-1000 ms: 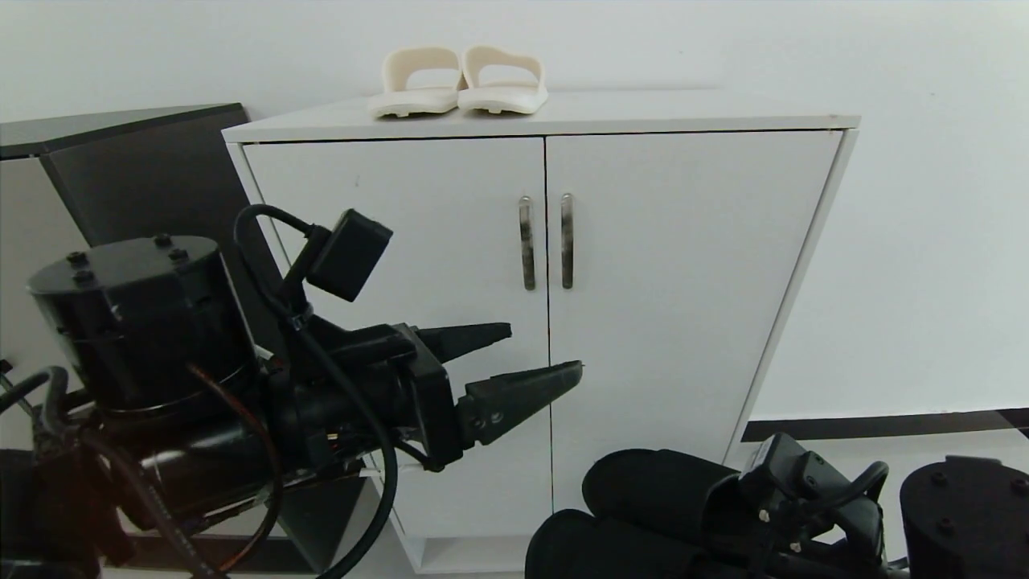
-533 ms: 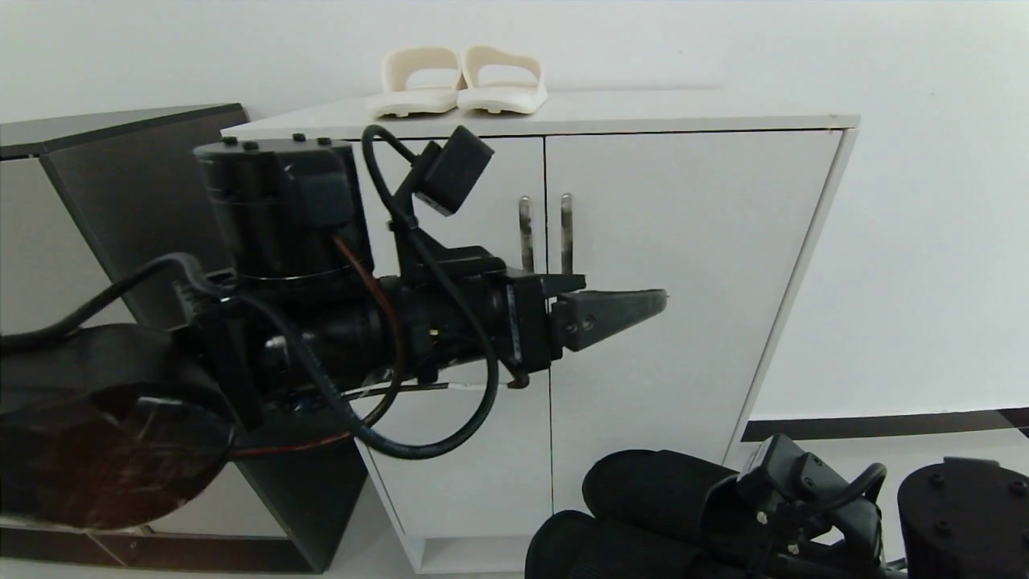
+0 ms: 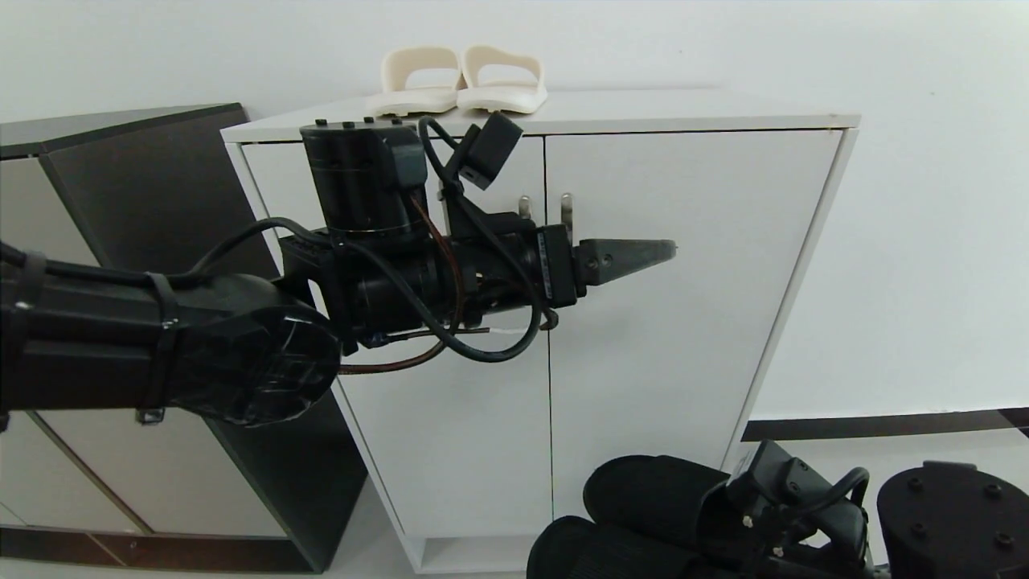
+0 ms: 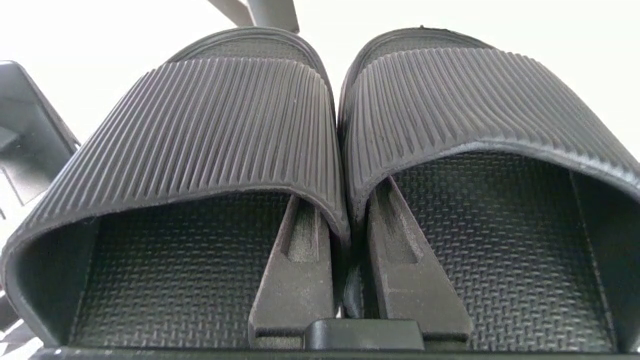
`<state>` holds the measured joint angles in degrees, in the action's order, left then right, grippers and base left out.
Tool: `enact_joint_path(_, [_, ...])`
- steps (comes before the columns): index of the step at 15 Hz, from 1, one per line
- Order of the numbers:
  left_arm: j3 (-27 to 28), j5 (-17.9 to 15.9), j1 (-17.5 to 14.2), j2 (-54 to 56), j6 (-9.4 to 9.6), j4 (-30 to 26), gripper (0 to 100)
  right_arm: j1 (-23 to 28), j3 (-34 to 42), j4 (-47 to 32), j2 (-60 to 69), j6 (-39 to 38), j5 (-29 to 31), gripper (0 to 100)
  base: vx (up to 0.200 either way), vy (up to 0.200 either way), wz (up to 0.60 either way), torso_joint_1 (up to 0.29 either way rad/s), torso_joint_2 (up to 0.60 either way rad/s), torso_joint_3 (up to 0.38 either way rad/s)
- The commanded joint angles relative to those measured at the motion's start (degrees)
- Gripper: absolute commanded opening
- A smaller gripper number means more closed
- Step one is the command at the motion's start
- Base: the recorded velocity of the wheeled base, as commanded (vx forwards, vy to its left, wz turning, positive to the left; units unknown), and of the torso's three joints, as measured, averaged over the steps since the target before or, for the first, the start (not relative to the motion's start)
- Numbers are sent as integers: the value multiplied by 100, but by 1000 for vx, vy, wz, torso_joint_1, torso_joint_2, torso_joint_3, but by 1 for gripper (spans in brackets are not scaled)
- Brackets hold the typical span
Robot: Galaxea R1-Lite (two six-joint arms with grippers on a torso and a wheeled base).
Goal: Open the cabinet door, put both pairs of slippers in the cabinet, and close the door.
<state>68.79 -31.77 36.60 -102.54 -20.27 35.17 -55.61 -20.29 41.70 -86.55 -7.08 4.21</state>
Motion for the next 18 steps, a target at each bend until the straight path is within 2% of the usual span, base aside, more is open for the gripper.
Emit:
enact_joint_path(1, [29, 39, -285, -82, 15, 25, 100, -2, -2, 4, -63, -4, 10, 0, 0, 0, 0, 0, 0, 0])
enact_joint_path(5, [-6, 215, -592, -118, 15, 78, 100, -2, 7, 4, -116, -4, 1, 0, 0, 0, 0, 0, 0, 0])
enact_joint_path(10, [161, 356, -619, -302, 41, 78, 100, 15, -2, 4, -134, -12, 10, 0, 0, 0, 0, 0, 0, 0])
enact_joint_path(12, [381, 523, -627, -504, 41, 78, 100, 15, -2, 4, -134, -4, 10, 0, 0, 0, 0, 0, 0, 0])
enact_joint_path(18, [635, 549, -592, -856, 41, 60, 100, 15, -2, 4, -143, -4, 1, 0, 0, 0, 0, 0, 0, 0])
